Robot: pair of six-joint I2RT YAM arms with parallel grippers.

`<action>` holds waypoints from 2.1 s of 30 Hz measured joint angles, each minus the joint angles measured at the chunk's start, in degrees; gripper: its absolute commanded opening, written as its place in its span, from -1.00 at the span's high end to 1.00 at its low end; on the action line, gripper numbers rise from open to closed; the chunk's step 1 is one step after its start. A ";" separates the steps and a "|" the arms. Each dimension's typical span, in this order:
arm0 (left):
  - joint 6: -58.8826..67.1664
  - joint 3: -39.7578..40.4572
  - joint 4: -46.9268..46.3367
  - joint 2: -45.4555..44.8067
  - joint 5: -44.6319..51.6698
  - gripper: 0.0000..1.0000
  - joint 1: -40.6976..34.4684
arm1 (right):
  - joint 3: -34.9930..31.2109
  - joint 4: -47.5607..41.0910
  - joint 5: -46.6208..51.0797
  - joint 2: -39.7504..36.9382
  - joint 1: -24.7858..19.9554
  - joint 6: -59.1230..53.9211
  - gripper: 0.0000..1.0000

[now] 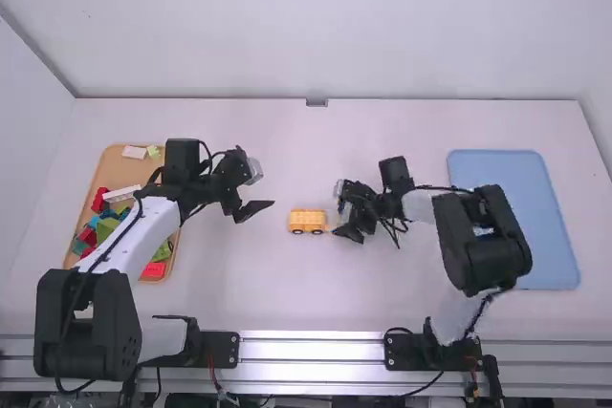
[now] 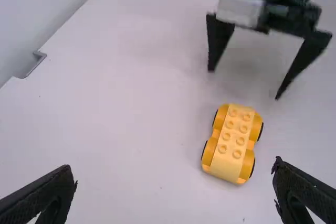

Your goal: Assemble lego blocks to make yellow taxi

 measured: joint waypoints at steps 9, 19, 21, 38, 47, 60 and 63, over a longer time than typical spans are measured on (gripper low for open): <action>0.00 0.00 -0.42 0.00 1.25 -0.98 0.00 | 10.93 -0.94 1.14 -12.28 -0.85 7.13 -0.97; -19.43 0.00 4.59 -1.07 -11.50 -0.98 0.02 | 19.63 -12.90 2.97 -12.48 8.24 6.05 -0.97; -27.12 0.00 4.39 -2.91 -17.29 -0.98 0.02 | 21.29 -13.35 3.52 -12.48 10.10 6.21 -0.97; -72.00 0.00 -10.54 -26.14 -58.60 -0.98 0.00 | 26.45 -13.20 -7.85 -12.48 11.56 12.48 -0.97; -74.90 0.00 -13.46 -33.11 -65.20 -0.98 0.09 | 26.86 -12.48 -12.63 -12.48 12.63 11.61 -0.97; -82.31 4.44 -25.42 -29.14 -68.48 -0.98 9.88 | 26.86 -12.41 -4.94 -12.48 16.79 11.45 -0.97; -84.06 10.38 -30.14 -23.28 -68.94 -0.98 12.87 | 26.86 -12.39 -3.67 -12.48 16.76 11.26 -0.97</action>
